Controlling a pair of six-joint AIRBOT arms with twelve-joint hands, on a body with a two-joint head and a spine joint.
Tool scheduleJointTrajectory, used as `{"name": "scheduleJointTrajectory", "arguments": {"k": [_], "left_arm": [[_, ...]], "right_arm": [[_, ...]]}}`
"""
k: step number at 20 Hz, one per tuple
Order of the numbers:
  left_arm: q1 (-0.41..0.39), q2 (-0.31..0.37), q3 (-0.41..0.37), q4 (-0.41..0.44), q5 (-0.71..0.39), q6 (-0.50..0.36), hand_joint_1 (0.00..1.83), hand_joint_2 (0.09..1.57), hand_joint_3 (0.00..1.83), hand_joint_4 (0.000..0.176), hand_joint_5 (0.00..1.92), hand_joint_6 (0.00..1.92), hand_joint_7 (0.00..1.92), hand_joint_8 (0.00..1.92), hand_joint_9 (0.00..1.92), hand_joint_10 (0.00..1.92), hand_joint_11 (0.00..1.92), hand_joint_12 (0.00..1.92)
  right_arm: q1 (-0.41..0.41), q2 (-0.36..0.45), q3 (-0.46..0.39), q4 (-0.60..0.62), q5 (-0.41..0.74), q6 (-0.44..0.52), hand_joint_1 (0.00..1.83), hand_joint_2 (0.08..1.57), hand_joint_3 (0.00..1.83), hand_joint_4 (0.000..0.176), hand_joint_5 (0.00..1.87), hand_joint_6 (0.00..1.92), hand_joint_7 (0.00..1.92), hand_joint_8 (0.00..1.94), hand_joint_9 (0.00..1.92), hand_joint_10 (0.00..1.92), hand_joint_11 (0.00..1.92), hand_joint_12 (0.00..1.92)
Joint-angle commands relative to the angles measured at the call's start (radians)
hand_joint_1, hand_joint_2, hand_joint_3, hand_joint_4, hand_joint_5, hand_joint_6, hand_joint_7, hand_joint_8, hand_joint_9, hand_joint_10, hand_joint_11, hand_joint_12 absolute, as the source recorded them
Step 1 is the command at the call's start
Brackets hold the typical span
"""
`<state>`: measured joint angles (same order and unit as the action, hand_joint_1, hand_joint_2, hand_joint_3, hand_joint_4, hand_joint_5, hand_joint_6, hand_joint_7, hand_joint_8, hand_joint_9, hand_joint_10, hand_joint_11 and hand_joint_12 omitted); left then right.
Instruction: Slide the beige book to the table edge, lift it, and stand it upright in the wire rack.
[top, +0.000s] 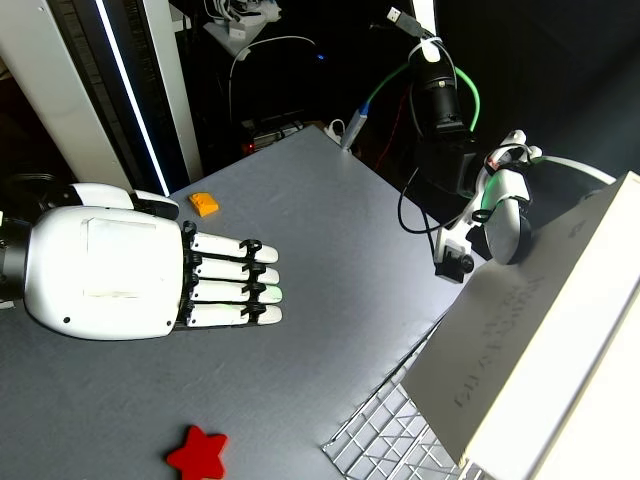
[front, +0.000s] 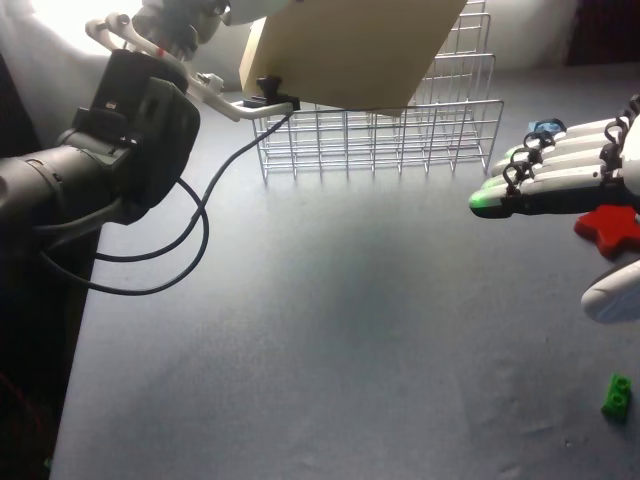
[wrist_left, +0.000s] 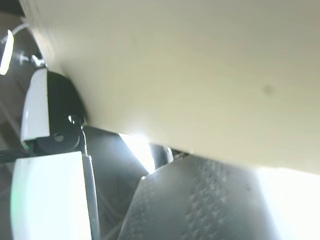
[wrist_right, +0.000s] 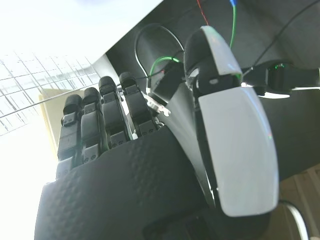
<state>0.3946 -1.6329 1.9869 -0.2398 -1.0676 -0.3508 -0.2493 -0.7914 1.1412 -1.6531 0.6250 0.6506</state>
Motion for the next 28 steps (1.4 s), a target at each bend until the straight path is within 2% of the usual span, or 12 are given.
{"name": "scheduleJointTrajectory", "arguments": {"k": [1, 2, 4, 18, 28], "left_arm": [[-0.002, -0.002, 0.017, -0.015, -0.131, -0.029, 1.34, 1.22, 0.0, 0.0, 0.67, 1.21, 0.8, 1.34, 0.77, 1.55, 0.6, 1.74], [0.001, -0.01, 0.027, -0.015, -0.134, -0.035, 1.24, 1.21, 0.0, 0.0, 0.73, 1.19, 0.88, 1.35, 0.85, 1.39, 0.62, 1.73], [0.008, -0.025, 0.04, -0.031, -0.142, -0.042, 1.22, 1.2, 0.0, 0.0, 0.76, 1.16, 0.91, 1.32, 0.89, 1.31, 0.64, 1.72], [0.034, -0.085, 0.06, -0.094, -0.168, -0.062, 1.22, 1.2, 0.0, 0.0, 0.74, 1.19, 0.91, 1.34, 0.89, 1.31, 0.63, 1.73], [0.071, -0.14, 0.139, -0.121, -0.178, -0.129, 1.21, 1.21, 0.0, 0.0, 0.73, 1.21, 0.9, 1.33, 0.91, 1.25, 0.67, 1.66]], "right_arm": [[0.015, 0.005, 0.002, 0.059, 0.015, 0.003, 0.14, 1.19, 0.0, 0.0, 0.02, 0.01, 0.06, 0.01, 0.02, 0.0, 0.0, 0.0], [0.016, 0.005, 0.002, 0.059, 0.015, 0.003, 0.13, 1.19, 0.0, 0.0, 0.02, 0.01, 0.06, 0.0, 0.02, 0.0, 0.0, 0.0], [0.016, 0.004, 0.002, 0.059, 0.016, 0.003, 0.13, 1.19, 0.0, 0.0, 0.04, 0.01, 0.07, 0.01, 0.02, 0.0, 0.0, 0.0], [0.019, 0.003, 0.002, 0.059, 0.019, 0.001, 0.1, 1.18, 0.0, 0.0, 0.04, 0.0, 0.08, 0.0, 0.04, 0.0, 0.01, 0.01], [0.025, -0.002, 0.002, 0.06, 0.018, -0.003, 0.09, 1.18, 0.0, 0.0, 0.06, 0.0, 0.1, 0.0, 0.05, 0.0, 0.0, 0.08]]}}
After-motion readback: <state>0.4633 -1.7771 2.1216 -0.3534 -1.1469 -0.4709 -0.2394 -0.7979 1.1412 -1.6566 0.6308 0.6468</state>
